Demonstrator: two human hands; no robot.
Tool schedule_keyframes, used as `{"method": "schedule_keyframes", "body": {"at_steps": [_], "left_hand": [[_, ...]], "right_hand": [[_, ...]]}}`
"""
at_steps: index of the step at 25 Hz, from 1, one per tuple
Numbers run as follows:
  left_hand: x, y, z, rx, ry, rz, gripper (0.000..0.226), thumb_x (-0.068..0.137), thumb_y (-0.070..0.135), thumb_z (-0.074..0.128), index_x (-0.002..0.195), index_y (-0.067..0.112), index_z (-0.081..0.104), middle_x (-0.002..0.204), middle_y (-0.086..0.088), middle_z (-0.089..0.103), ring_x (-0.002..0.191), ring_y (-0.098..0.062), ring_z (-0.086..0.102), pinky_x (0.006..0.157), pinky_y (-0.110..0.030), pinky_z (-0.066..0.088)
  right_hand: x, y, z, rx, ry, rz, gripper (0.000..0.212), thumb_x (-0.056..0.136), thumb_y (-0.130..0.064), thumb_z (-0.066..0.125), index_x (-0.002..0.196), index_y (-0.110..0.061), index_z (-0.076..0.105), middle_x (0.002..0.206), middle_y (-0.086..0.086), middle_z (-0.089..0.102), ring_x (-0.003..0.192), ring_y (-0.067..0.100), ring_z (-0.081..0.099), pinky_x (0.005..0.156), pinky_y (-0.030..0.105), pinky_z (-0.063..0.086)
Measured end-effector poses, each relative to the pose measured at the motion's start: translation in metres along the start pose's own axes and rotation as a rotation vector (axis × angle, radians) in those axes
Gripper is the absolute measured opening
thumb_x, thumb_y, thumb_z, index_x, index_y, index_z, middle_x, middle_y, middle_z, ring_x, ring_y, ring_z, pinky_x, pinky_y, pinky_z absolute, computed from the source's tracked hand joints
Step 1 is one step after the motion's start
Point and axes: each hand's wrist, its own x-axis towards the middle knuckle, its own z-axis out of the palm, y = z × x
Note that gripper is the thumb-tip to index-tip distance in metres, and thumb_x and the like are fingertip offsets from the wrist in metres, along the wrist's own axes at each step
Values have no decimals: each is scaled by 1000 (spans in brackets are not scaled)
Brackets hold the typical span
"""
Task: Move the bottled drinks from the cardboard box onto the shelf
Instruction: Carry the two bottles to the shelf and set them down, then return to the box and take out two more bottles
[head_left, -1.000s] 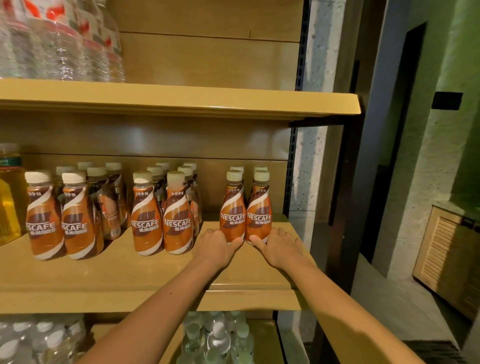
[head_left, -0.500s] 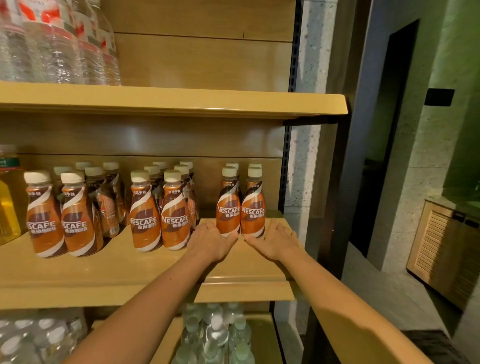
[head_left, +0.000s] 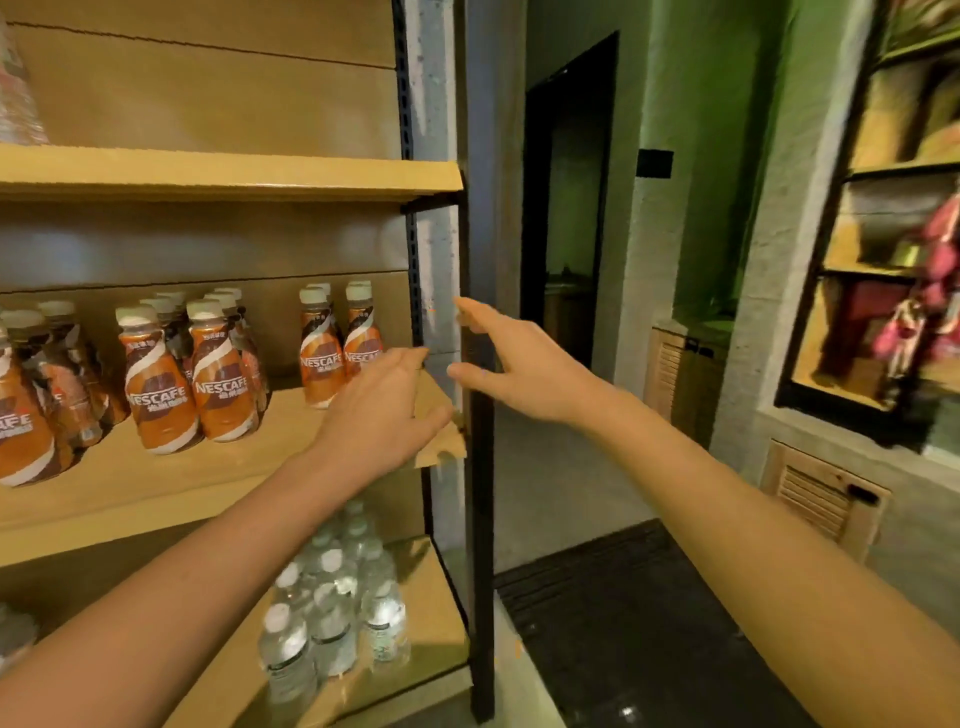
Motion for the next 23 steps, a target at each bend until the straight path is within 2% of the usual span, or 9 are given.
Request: {"method": "schedule_keyframes", "body": {"at_steps": [3,7,12,15,18,20,23], "left_hand": [[17,74,31,-136,-33,162,65,91,43,53,145,16,29,148,-4,36,135,-20,36,104,-32,35],[45,178,83,-229,-224,315,65,90,42,55,144,14,32,147,-6,38,133,-23,38,105,-36,35],[68,311,155,-351,-399,407,52,87,38,60,132,17,46,134,-4,50,119,-22,51,96,-38,44],[88,400,206,-370,-491,476,52,86,38,62,131,17,47,132,-4,51,123,-25,50,97,-40,44],[115,499,248,-343,-528,484,67,86,41,60,141,12,35,143,-11,40,130,-30,41,100,-42,39],[139,568,278,-357,-561,501,67,84,44,61,138,12,39,141,-12,43,127,-31,44,102,-44,41],[170,664,326,-331,-603,553,70,81,50,61,137,12,41,139,-12,47,125,-30,48,101,-46,43]], "right_hand": [[-50,48,-49,-141,56,217,74,92,-38,54,150,-16,14,153,5,31,140,21,32,111,33,29],[-139,130,-110,-266,5,576,76,93,-37,53,151,-12,10,157,9,21,143,26,25,114,36,24],[-257,235,-178,-338,68,881,75,89,-39,59,149,-13,22,151,12,34,137,30,36,111,45,34],[-319,299,-220,-412,61,1012,69,89,-38,59,146,-13,28,149,12,37,135,30,38,110,44,34],[-368,371,-267,-472,31,1106,66,89,-40,58,143,-12,33,146,13,40,132,33,40,109,44,35],[-401,421,-307,-525,-18,1155,72,88,-43,58,146,-12,27,150,13,34,136,35,35,112,48,32],[-449,488,-356,-581,-102,1209,75,89,-40,58,148,-10,22,154,13,27,138,34,32,112,46,31]]}}
